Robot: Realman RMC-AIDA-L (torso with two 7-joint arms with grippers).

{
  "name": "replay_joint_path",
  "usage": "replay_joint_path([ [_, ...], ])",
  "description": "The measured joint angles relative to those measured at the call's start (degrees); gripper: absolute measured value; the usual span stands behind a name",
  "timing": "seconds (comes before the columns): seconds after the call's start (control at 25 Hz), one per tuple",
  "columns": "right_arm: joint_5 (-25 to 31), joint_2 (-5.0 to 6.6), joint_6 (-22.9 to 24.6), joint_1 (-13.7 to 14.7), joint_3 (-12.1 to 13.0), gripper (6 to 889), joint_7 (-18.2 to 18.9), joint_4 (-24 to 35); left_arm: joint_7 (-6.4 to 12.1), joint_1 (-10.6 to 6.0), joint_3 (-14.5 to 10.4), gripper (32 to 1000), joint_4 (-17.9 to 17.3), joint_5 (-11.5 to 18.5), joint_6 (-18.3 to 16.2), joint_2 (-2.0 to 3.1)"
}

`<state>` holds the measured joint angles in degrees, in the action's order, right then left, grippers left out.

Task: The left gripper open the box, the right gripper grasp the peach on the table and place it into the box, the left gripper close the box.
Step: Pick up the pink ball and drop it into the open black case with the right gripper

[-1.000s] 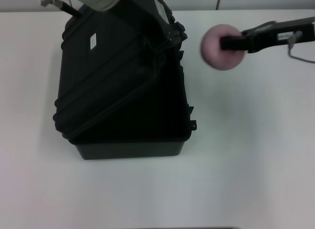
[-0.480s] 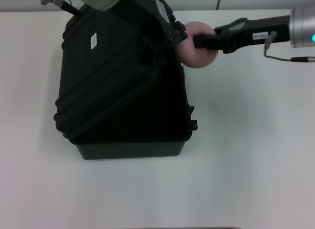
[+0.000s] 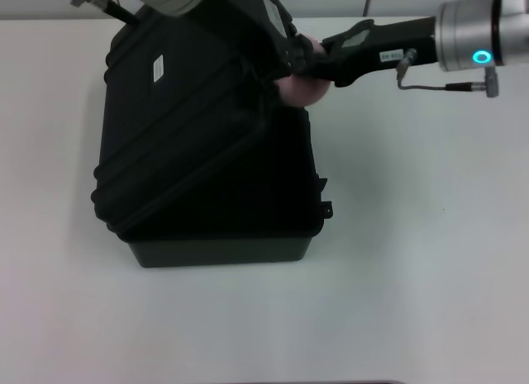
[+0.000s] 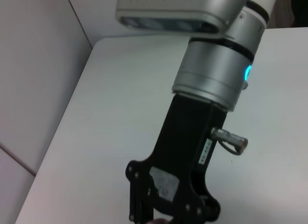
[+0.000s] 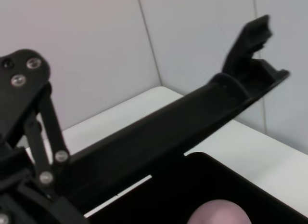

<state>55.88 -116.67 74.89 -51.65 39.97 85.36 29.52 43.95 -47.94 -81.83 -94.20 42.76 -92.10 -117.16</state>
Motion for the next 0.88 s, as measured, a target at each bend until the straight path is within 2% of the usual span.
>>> replay_joint_path([
  [0.44, -0.07, -0.4, -0.2, -0.72, 0.02, 73, 0.61, -0.94, 0.0, -0.21, -0.09, 94, -0.03, 0.0, 0.31, 0.0],
  [0.64, -0.08, -0.62, -1.8, -1.41, 0.18, 74, 0.54, -1.23, 0.0, -0.22, -0.08, 94, -0.06, 0.04, 0.31, 0.0],
  [0.88, -0.21, -0.67, -3.41, -3.38, 2.89, 76, -0.41, -3.64, 0.03, -0.21, -0.08, 95, -0.01, 0.06, 0.45, 0.0],
])
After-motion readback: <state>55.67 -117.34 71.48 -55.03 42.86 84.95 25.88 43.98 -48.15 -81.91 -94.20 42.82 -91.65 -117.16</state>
